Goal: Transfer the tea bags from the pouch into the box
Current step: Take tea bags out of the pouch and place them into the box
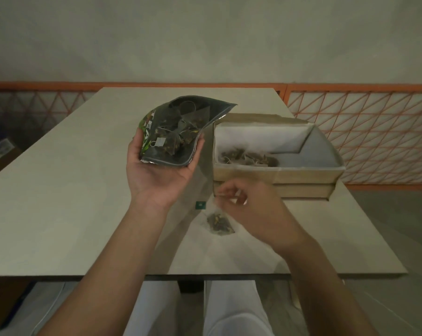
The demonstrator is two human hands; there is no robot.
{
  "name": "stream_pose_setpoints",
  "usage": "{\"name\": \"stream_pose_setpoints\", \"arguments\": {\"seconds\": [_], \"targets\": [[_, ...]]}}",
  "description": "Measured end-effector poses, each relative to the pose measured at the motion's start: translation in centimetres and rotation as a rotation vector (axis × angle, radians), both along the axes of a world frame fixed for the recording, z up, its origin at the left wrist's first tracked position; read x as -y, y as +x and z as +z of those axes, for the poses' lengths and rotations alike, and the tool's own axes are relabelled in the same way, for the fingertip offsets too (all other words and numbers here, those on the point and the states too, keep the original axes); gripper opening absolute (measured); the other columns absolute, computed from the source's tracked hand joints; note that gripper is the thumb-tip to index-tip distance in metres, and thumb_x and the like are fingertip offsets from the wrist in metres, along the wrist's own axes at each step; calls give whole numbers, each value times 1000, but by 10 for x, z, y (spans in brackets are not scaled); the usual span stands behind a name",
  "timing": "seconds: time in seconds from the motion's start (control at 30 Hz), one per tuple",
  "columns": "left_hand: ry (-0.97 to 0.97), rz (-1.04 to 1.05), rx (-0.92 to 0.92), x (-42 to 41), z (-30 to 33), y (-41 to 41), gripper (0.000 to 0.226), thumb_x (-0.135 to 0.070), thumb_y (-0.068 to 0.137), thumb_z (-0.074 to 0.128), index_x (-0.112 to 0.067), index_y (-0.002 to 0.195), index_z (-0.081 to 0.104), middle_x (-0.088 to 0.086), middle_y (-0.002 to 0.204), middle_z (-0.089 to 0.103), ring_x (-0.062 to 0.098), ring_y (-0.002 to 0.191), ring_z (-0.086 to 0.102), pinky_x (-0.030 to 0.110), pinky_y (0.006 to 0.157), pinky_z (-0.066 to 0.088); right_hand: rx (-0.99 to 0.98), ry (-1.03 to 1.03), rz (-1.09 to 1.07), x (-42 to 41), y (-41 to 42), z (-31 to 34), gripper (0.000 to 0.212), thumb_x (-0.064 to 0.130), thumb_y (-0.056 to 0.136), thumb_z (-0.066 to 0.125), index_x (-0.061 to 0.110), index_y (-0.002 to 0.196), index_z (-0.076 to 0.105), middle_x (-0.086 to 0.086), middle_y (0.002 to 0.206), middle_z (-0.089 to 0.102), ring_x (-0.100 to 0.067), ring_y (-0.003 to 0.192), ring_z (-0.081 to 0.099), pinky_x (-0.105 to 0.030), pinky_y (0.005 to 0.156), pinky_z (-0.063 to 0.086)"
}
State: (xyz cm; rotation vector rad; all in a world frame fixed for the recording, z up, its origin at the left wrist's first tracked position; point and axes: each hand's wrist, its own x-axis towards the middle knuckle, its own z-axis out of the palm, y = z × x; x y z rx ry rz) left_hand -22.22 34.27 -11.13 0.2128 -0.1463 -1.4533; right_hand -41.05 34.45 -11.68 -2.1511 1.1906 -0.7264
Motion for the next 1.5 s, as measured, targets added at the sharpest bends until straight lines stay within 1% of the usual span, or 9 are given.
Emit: {"name": "stream_pose_setpoints", "arguments": {"seconds": [0.13, 0.27, 0.4, 0.6, 0.7, 0.83, 0.93, 1.13, 1.5], "targets": [[-8, 6, 7, -4, -2, -2, 53, -45, 96, 58, 0, 117, 72, 26, 135, 61, 46, 124, 59, 53, 115, 38, -152, 171, 49, -5, 1, -21, 54, 44, 78, 77, 28, 127, 61, 13, 118, 57, 1, 98, 52, -13, 80, 41], [-8, 2, 17, -3, -5, -4, 54, -43, 95, 59, -5, 132, 62, 25, 137, 60, 46, 125, 58, 54, 114, 39, -119, 101, 10, -6, 2, -28, 20, 31, 82, 75, 29, 102, 73, 19, 90, 65, 5, 82, 58, -12, 76, 44], [6, 8, -4, -4, -8, -7, 58, -43, 92, 63, -6, 136, 59, 26, 137, 59, 47, 124, 58, 54, 113, 41, 184, 3, -53, -12, -6, -12, 10, 21, 85, 73, 26, 94, 72, 19, 78, 61, 15, 72, 53, -3, 58, 39], [7, 13, -40, -5, -7, -7, 59, -41, 90, 65, -3, 134, 60, 28, 137, 59, 48, 126, 57, 53, 114, 40, 671, -202, -229, 17, -20, 35, 19, 6, 91, 64, 22, 99, 58, 4, 92, 66, -14, 75, 66, -19, 63, 49], [14, 22, -42, -4, -6, -6, 58, -41, 91, 64, -4, 134, 60, 28, 136, 59, 48, 126, 56, 53, 114, 40, 527, -269, -277, 45, -18, 44, 16, 14, 91, 64, 25, 102, 58, 8, 95, 64, -9, 77, 63, -21, 63, 47], [18, 32, -26, -4, -3, -4, 55, -44, 93, 62, -5, 131, 63, 27, 135, 60, 47, 126, 57, 52, 114, 39, 280, -395, -326, 54, 1, 38, 30, 31, 85, 71, 22, 112, 63, 10, 109, 50, -17, 101, 55, -34, 85, 51], [25, 21, 31, -4, -1, 0, 58, -49, 94, 56, -8, 134, 62, 24, 137, 60, 43, 128, 56, 50, 115, 39, 384, -524, -252, 40, 31, 37, 13, 21, 83, 71, 18, 95, 70, 5, 99, 50, -18, 94, 55, -35, 80, 50], [57, 4, 190, -6, 12, 10, 67, -57, 92, 47, -15, 143, 55, 14, 138, 62, 29, 117, 65, 38, 103, 47, -7, -735, -231, 40, 84, 35, 19, 31, 79, 70, 19, 93, 75, -3, 92, 54, -26, 93, 49, -38, 77, 40], [51, -7, 97, -1, 22, 19, 66, -53, 88, 59, -9, 137, 58, 18, 134, 64, 30, 129, 57, 39, 109, 44, -600, -596, -360, 47, 108, 70, 29, 36, 90, 51, 17, 104, 68, -4, 131, 41, -30, 118, 26, -44, 92, 19]]}}
